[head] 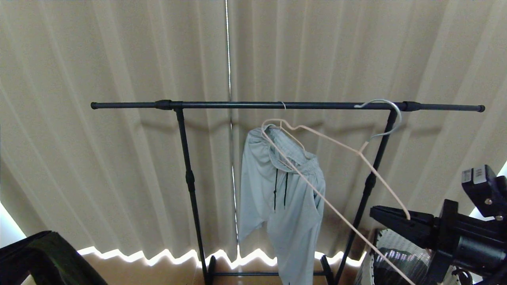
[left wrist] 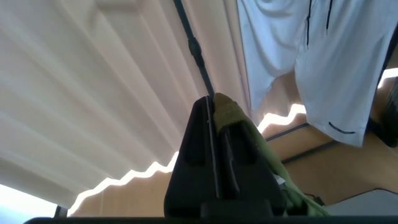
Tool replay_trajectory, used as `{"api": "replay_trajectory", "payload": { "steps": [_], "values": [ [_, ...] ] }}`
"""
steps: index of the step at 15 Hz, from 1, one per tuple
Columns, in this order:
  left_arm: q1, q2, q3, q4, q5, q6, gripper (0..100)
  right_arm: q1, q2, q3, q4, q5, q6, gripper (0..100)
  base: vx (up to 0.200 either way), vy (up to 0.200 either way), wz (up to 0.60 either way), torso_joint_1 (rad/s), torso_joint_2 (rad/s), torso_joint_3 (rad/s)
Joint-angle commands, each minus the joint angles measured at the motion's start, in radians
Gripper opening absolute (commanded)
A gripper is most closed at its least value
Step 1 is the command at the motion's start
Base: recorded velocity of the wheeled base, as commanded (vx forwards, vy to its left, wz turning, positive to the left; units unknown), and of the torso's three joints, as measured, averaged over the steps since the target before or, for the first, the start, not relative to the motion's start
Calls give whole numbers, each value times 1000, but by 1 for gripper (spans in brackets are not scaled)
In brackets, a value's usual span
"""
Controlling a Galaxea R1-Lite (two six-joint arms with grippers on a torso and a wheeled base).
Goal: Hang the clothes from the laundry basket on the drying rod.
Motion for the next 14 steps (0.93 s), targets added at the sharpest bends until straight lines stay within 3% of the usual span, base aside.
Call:
{"api": "replay_trajectory", "payload": {
  "steps": [1, 6, 14],
  "values": [
    [-20, 196, -114, -1, 7, -2, 0, 129, 129, 18, -79, 37, -2, 0, 0, 0, 0, 0, 0, 0],
    [-38, 360, -232, -4, 23, -75, 0, 311, 126, 56, -94, 45, -2, 0, 0, 0, 0, 0, 0, 0],
    [-224, 521, -289, -90, 174, -178, 0, 365, 137, 44, -94, 108, -3, 0, 0, 0, 0, 0, 0, 0]
  ]
}}
